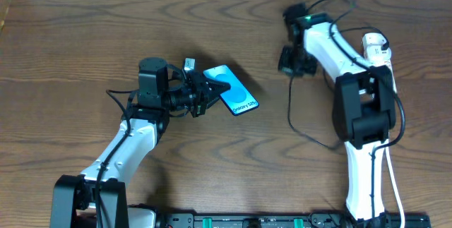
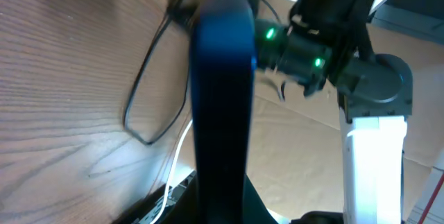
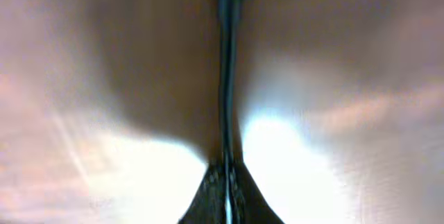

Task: Plug charger to phone and switch on socket
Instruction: 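Lower the right gripper and grasp the black USB-C cable near its plug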

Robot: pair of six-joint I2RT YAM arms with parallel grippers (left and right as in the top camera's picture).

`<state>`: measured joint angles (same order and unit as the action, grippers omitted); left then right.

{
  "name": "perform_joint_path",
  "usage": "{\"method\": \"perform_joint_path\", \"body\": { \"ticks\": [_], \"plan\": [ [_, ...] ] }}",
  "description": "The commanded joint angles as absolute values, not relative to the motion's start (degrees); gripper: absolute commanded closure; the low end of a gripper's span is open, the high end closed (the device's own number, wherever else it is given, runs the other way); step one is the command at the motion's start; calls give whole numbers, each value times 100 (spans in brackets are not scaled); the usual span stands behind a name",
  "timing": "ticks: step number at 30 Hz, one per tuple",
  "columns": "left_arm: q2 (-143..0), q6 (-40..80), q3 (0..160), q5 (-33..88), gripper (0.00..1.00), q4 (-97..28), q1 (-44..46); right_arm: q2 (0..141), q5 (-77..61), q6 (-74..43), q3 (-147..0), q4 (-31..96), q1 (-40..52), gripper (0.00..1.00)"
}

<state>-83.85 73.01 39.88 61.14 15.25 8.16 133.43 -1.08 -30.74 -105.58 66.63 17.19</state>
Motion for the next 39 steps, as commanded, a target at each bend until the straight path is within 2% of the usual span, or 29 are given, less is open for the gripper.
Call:
{"method": "perform_joint_path", "body": {
  "ticks": [1, 3, 6, 8, 9, 11, 15, 23, 33, 37, 39],
  "plan": [
    [-8353, 7179, 4112, 6191, 93, 1575, 816, 13502, -242, -2521, -10136, 7085, 2040, 99],
    [-8353, 7179, 4112, 6193, 92, 1575, 816, 13502, -204, -2528, -9922, 7107, 2185, 97],
    [-8353, 7179, 4115, 6193, 93, 1575, 816, 13502, -34, -2615, -9756, 6869, 2327, 82],
    [-8353, 7179, 4112, 6195, 93, 1575, 819, 13502, 62, -2613, -9754, 6700, 2362, 57],
    [-8353, 7179, 4115, 6195, 93, 1573, 819, 13500, 123, -2613, -9758, 6608, 2368, 48],
    [-8353, 7179, 4115, 6195, 92, 1573, 819, 13500, 303, -2617, -9760, 6401, 2368, 43],
    [-8353, 7179, 4112, 6195, 92, 1573, 819, 13500, 976, -2982, -9760, 6241, 2362, 39],
    [-8353, 7179, 4115, 6191, 93, 1573, 816, 13502, 1085, -3087, -9758, 6055, 2362, 47],
    [-8353, 7177, 4115, 6193, 93, 1573, 819, 13502, 1083, -3168, -9756, 6132, 2362, 77],
    [-8353, 7179, 4112, 6193, 93, 1573, 819, 13502, 993, -3166, -9747, 6154, 2362, 99],
    [-8353, 7179, 4112, 6195, 93, 1514, 816, 13502, 773, -3166, -9747, 6147, 2346, 99]
  ]
}}
